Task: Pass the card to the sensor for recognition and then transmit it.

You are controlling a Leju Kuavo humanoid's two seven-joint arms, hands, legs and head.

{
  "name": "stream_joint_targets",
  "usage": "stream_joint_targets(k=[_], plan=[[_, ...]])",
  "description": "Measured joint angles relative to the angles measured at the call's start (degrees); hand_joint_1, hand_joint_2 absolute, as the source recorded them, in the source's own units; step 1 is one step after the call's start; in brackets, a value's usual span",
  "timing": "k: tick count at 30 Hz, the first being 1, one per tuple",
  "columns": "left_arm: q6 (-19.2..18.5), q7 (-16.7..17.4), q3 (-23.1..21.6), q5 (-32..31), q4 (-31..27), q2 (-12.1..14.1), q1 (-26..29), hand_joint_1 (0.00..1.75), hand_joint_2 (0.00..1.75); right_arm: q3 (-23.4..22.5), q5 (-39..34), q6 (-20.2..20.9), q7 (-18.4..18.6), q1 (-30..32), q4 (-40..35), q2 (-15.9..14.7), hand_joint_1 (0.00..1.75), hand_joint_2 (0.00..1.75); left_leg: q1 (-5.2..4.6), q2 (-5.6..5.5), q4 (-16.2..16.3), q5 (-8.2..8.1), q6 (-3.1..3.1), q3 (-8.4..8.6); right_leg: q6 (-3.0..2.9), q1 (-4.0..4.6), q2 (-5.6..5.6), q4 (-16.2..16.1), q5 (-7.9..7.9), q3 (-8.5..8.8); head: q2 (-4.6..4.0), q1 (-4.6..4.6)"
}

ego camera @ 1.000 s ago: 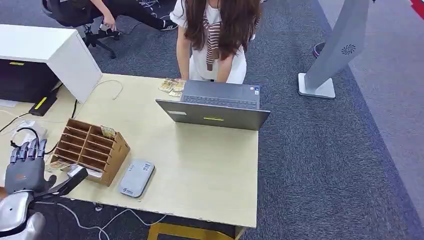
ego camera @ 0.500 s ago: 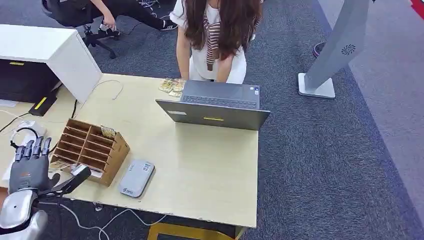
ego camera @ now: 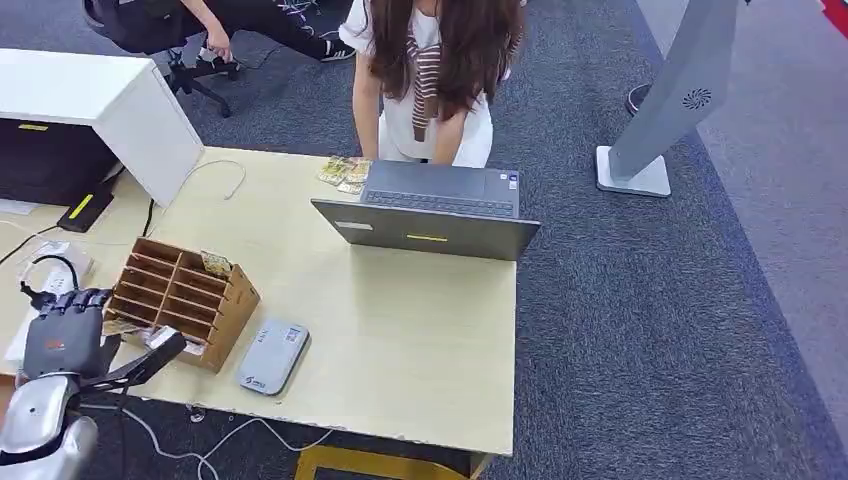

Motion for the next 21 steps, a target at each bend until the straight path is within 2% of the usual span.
stream_joint_targets(k=[21], plan=[[0.61, -1.93, -0.59, 2.29, 0.0, 0.0, 0.03, 1.75, 1.75, -0.63, 0.2, 0.02, 0.0, 0.0, 0.0, -0.02, 0.0, 1.75, 0.0, 0.0, 0.0, 0.0, 0.0, 0.01, 0.0, 0.0, 0.0, 0.0, 0.0, 0.0, 0.0, 0.0]])
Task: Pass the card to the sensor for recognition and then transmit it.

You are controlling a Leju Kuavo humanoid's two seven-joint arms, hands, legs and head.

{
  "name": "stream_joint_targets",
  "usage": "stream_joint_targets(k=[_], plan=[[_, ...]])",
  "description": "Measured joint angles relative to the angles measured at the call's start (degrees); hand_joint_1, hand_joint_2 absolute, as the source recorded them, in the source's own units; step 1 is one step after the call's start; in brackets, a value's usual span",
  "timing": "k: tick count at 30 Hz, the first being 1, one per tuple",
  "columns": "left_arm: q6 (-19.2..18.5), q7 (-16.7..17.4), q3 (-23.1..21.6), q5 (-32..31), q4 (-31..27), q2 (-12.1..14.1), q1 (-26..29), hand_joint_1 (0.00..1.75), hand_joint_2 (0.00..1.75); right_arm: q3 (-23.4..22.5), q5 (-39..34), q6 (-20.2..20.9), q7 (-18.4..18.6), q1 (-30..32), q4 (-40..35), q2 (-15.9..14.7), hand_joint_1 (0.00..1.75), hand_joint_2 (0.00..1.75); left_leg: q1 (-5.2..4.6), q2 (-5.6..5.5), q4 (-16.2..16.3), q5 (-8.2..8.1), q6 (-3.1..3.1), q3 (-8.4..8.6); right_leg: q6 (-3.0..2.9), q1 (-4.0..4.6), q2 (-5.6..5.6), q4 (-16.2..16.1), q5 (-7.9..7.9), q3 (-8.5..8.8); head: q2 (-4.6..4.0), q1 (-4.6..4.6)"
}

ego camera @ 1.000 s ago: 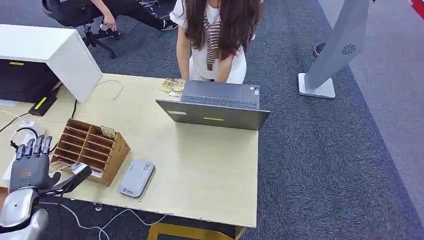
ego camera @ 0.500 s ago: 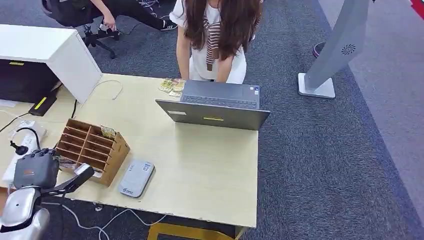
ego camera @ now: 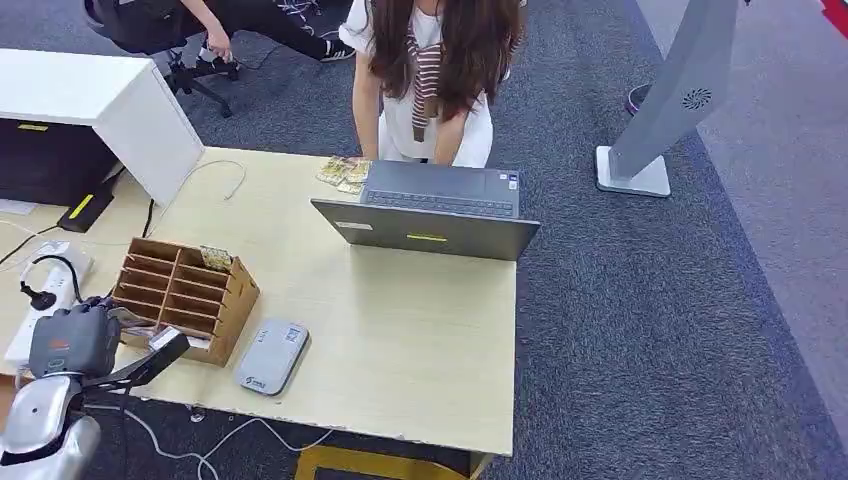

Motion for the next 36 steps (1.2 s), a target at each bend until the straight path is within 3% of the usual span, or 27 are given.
stream_joint_targets(k=[10, 16, 23, 32, 36], plan=[[-1.63, -1.59, -1.38, 2.95, -4.3, 0.02, 0.44, 1.75, 1.75, -0.79, -0.02, -0.07, 0.02, 0.0, 0.0, 0.0, 0.0, 1.75, 0.0, -0.02, 0.01, 0.02, 0.03, -0.01, 0.0, 0.0, -0.01, 0.0, 0.0, 0.01, 0.0, 0.02], [-8.61, -1.64, -4.3, 7.73, -17.54, 1.31, 0.92, 1.75, 1.75, -2.14, -0.26, -0.39, 0.0, 0.03, 0.0, 0.0, 0.0, 1.75, 0.0, -0.03, 0.03, 0.02, 0.03, -0.01, 0.0, 0.0, -0.02, 0.0, 0.01, 0.01, 0.0, 0.02], [-11.93, -2.58, -7.69, 12.48, -29.98, 2.51, -0.02, 1.75, 1.75, -3.54, -0.59, -0.66, -0.07, 0.08, 0.0, 0.0, 0.0, 1.75, 0.0, -0.01, 0.03, 0.02, 0.03, 0.0, -0.02, 0.0, -0.01, 0.0, 0.02, -0.02, 0.0, 0.0], [-12.61, -1.95, -10.2, 11.15, -31.72, 3.19, -4.6, 1.75, 1.75, -3.67, 0.35, -0.11, -0.04, 0.07, 0.0, 0.0, 0.0, 1.75, 0.01, -0.01, 0.03, 0.05, 0.0, 0.03, -0.04, 0.01, 0.01, 0.01, 0.03, -0.04, 0.0, 0.0], [-11.82, 0.86, -13.25, 4.27, -26.52, 2.49, -12.56, 1.75, 1.75, -3.67, 2.21, 0.5, 0.02, -0.16, 0.0, 0.02, 0.0, 1.75, 0.0, -0.12, 0.04, 0.12, 0.02, 0.02, 0.0, 0.0, -0.08, 0.01, 0.1, 0.01, -0.02, 0.0]])
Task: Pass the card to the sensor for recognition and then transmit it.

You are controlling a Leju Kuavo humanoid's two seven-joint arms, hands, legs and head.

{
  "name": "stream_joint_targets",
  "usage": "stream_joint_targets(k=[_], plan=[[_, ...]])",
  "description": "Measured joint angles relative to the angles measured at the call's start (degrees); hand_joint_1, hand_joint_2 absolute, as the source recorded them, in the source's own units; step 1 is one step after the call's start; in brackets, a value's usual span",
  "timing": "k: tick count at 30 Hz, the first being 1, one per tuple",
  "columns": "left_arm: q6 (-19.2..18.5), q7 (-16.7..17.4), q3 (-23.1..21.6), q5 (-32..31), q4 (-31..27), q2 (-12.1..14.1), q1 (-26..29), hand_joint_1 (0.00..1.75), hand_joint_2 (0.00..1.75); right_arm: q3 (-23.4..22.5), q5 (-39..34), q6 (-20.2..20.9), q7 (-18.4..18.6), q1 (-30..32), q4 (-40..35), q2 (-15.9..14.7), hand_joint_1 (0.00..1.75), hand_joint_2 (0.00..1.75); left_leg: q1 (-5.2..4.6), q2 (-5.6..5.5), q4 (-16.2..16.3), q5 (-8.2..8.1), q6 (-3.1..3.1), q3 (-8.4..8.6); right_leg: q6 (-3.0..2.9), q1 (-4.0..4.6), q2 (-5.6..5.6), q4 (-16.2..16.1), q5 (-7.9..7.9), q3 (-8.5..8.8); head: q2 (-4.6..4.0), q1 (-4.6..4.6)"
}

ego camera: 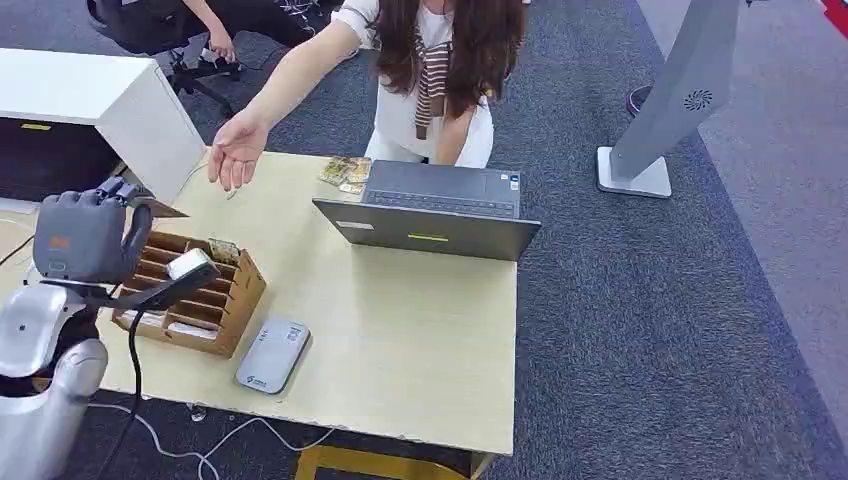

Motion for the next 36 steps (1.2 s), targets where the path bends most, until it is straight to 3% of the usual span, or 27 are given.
stream_joint_targets(k=[3, 10, 15, 20, 21, 22, 29, 36], plan=[[1.62, 1.55, -3.21, -5.7, 8.42, -0.83, -7.03, 1.75, 1.75, 0.09, 1.2, 0.63, 0.22, -0.37, 0.0, 0.0, 0.0, 1.75, 0.0, 0.04, 0.0, 0.1, -0.08, -0.02, -0.03, 0.0, 0.05, 0.0, 0.15, -0.03, 0.0, -0.02], [6.62, 1.96, -7.32, -9.13, 25.88, -2.64, -17.13, 1.75, 1.75, 0.33, 2.95, 0.96, 1.77, -0.42, 0.04, 0.07, 0.0, 1.75, 0.0, 0.18, 0.0, 0.13, -0.07, 0.0, 0.02, 0.0, 0.19, 0.0, 0.23, -0.06, 0.02, -0.02], [8.7, 1.85, -8.45, -9.32, 31.39, -3.19, -18.51, 1.75, 1.75, 0.39, 2.99, 1.0, 2.16, -0.4, 0.04, 0.15, 0.0, 1.75, 0.0, 0.18, 0.0, 0.13, -0.08, -0.01, 0.02, 0.0, 0.2, 0.01, 0.22, -0.08, 0.02, 0.02], [8.96, 1.85, -8.82, -9.3, 33.39, -3.63, -18.77, 1.75, 1.75, 0.57, 2.99, 1.05, 2.16, -0.35, 0.07, 0.17, 0.0, 1.75, 0.0, 0.21, 0.0, 0.13, -0.08, -0.03, 0.02, 0.0, 0.21, 0.0, 0.22, -0.1, 0.02, 0.0], [8.98, 1.85, -8.98, -9.3, 33.65, -3.65, -18.88, 0.33, 1.75, 0.59, 3.01, 1.05, 2.16, -0.35, 0.07, 0.17, 0.0, 1.75, 0.0, 0.21, 0.0, 0.13, -0.08, -0.03, 0.02, 0.0, 0.21, 0.0, 0.22, -0.1, 0.02, 0.0], [9.15, 1.85, -9.04, -9.24, 33.8, -3.65, -18.92, 0.0, 1.75, 0.59, 3.01, 1.09, 2.16, -0.34, 0.07, 0.17, 0.0, 1.75, 0.0, 0.23, 0.0, 0.13, -0.08, -0.03, 0.02, 0.0, 0.22, 0.0, 0.22, -0.1, 0.02, 0.0], [13.75, 1.63, -9.04, -6.1, 33.12, -4.72, -17.28, 0.0, 1.75, 0.61, 3.04, 1.2, 2.14, -0.25, 0.07, 0.48, 0.0, 1.75, 0.0, 0.23, 0.0, 0.13, -0.08, -0.04, 0.02, 0.0, 0.21, 0.01, 0.22, -0.09, 0.02, 0.0], [15.08, -3.19, -7.95, 5.27, 21.53, -6.25, -9.52, 0.0, 1.75, 0.57, 2.99, 0.3, 2.23, -0.06, 0.07, 0.61, 0.0, 1.75, -0.01, 0.24, 0.0, 0.09, -0.08, -0.09, 0.03, -0.01, 0.27, 0.0, 0.2, -0.12, 0.02, 0.0]])
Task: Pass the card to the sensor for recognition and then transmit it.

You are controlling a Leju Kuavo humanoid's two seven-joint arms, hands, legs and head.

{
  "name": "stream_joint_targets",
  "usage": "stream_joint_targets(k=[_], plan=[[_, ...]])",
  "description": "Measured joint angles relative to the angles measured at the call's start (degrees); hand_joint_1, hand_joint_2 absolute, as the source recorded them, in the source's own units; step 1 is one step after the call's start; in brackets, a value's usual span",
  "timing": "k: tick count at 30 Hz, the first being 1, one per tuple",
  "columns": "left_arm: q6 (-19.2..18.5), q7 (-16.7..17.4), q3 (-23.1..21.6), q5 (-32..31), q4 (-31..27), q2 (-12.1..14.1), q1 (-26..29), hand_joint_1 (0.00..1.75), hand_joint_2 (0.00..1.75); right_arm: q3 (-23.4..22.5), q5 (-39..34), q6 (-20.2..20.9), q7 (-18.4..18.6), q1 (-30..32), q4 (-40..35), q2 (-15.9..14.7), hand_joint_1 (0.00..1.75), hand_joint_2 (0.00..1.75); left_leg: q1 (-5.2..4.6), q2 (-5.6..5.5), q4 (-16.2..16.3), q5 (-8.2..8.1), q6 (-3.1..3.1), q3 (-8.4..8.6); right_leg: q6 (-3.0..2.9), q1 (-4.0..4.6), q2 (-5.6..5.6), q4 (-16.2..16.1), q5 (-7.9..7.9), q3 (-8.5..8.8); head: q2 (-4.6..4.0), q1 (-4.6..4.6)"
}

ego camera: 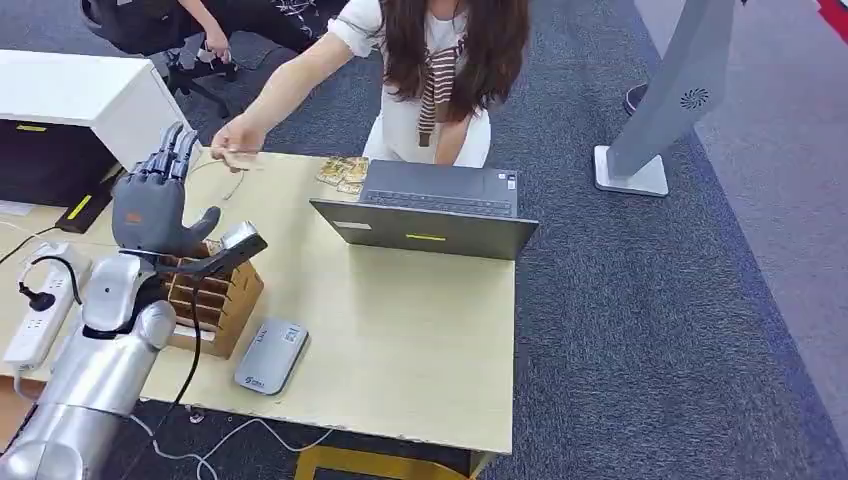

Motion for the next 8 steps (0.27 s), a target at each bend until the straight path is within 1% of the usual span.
stream_joint_targets(k=[1, 2, 3, 4, 6, 7, 8], plan=[[-0.07, -0.68, 0.15, 1.37, -1.41, -0.09, 0.92, 0.0, 1.75, -0.02, -0.07, -0.09, 0.0, 0.02, 0.0, 0.0, 0.0, 1.75, 0.0, -0.01, 0.0, 0.0, 0.0, -0.01, 0.0, 0.0, -0.02, 0.0, 0.0, 0.0, 0.0, 0.02], [-0.07, -1.83, 0.59, 3.64, -3.19, -0.2, 2.03, 0.0, 1.75, -0.09, -0.32, -0.22, -0.11, 0.01, 0.0, 0.0, 0.0, 0.0, 0.0, -0.01, 0.0, 0.0, 0.0, -0.01, 0.0, 0.0, -0.02, 0.0, 0.0, 0.0, 0.0, 0.0], [0.0, -3.29, 1.05, 6.71, -5.04, -0.29, 3.48, 0.0, 1.75, -0.26, -0.72, -0.37, -0.44, 0.01, 0.0, 0.0, 0.0, 0.0, 0.0, 0.01, -0.01, 0.0, 0.0, -0.02, 0.0, 0.0, 0.0, 0.0, 0.0, 0.02, 0.0, 0.02], [-0.13, -5.43, 1.71, 11.24, -7.38, -0.4, 5.29, 0.0, 1.75, -0.57, -1.4, -0.52, -0.92, 0.03, 0.0, 0.0, 0.0, 0.0, 0.0, 0.07, -0.03, -0.02, 0.0, -0.01, 0.0, 0.0, 0.06, 0.01, 0.0, 0.03, -0.02, 0.0], [-1.07, -11.41, 3.95, 24.23, -13.91, -0.85, 11.24, 0.0, 1.75, -1.53, -2.77, -0.81, -1.81, 0.14, 0.0, 0.02, 0.0, 0.0, -0.02, 0.33, -0.08, -0.13, -0.01, 0.08, -0.03, -0.02, 0.32, 0.02, -0.03, 0.06, 0.0, 0.0], [-2.55, -15.13, 5.76, 31.94, -17.56, -1.25, 15.31, 0.0, 1.75, -2.12, -3.64, -0.98, -2.45, 0.25, -0.02, 0.02, 0.0, 0.0, -0.02, 0.47, -0.09, -0.23, 0.01, 0.1, -0.03, -0.02, 0.49, 0.02, -0.04, 0.07, 0.0, 0.02], [-4.9, -19.34, 7.92, 40.78, -21.51, -1.83, 20.13, 0.0, 1.75, -2.79, -4.63, -1.09, -3.1, 0.46, -0.02, 0.09, 0.0, 0.0, -0.01, 0.63, -0.09, -0.3, -0.04, 0.23, -0.08, -0.03, 0.64, 0.01, -0.11, 0.07, 0.0, -0.02]])
